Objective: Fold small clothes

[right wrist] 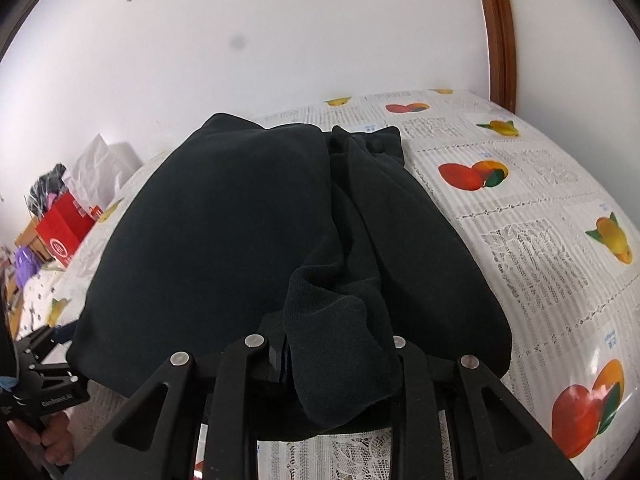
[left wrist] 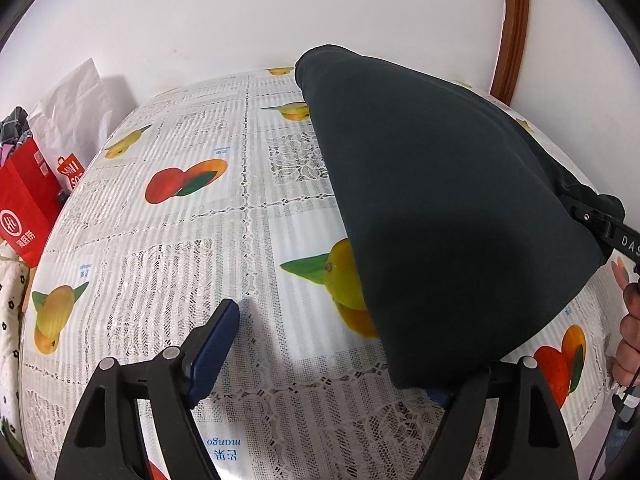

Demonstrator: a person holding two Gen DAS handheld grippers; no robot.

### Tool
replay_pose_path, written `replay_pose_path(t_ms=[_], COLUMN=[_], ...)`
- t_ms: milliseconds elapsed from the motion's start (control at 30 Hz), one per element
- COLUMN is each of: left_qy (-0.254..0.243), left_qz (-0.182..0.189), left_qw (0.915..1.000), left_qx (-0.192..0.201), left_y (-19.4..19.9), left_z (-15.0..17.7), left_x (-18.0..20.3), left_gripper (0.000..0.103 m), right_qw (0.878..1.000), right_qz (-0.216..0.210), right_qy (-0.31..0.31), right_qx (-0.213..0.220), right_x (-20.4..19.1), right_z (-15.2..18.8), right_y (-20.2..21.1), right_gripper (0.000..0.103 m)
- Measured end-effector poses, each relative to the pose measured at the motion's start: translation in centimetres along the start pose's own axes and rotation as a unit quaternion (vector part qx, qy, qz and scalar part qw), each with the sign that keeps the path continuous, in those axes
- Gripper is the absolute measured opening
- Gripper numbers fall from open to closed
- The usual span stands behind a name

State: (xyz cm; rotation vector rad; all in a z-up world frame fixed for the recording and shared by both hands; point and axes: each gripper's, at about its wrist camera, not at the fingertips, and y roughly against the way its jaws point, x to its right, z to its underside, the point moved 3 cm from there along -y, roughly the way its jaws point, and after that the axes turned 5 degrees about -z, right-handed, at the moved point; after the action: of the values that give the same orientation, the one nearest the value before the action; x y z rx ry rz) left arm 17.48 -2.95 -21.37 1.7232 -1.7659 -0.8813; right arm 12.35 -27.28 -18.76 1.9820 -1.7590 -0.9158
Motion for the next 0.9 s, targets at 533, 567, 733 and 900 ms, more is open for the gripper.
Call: replay_pose_path(t_ms=[533, 567, 733, 900], left_qy=[0.007, 0.007, 0.008, 0.008], left_qz=[-0.008, -0.008, -0.007, -0.004], left_qw=[0.9999, 0.9999, 0.9999, 1.0], left_qx=[0.005, 0.005, 0.005, 0.004], left_y=[-0.1, -0.1, -0.1, -0.1], left_z=[0.0, 0.0, 0.0, 0.1], left_x=[-0.1, -0.1, -0.1, -0.2], left_gripper=[0.088, 0.088, 0.088, 0.089], right_qw=[0.995, 0.995, 0.995, 0.995], right_qz=[0.073, 0.072, 0.076, 0.082], right_qy=[0.056, 0.055, 0.056, 0.05], right_qx=[0.031, 0.031, 0.032, 0.033], right_x=[-1.3, -1.3, -1.4, -1.3], right_z=[0.6, 0.6, 0.6, 0.6], right_y=[0.3, 0.4, 0.4, 0.5], right_gripper=[0.034, 0.034, 0.035, 0.042])
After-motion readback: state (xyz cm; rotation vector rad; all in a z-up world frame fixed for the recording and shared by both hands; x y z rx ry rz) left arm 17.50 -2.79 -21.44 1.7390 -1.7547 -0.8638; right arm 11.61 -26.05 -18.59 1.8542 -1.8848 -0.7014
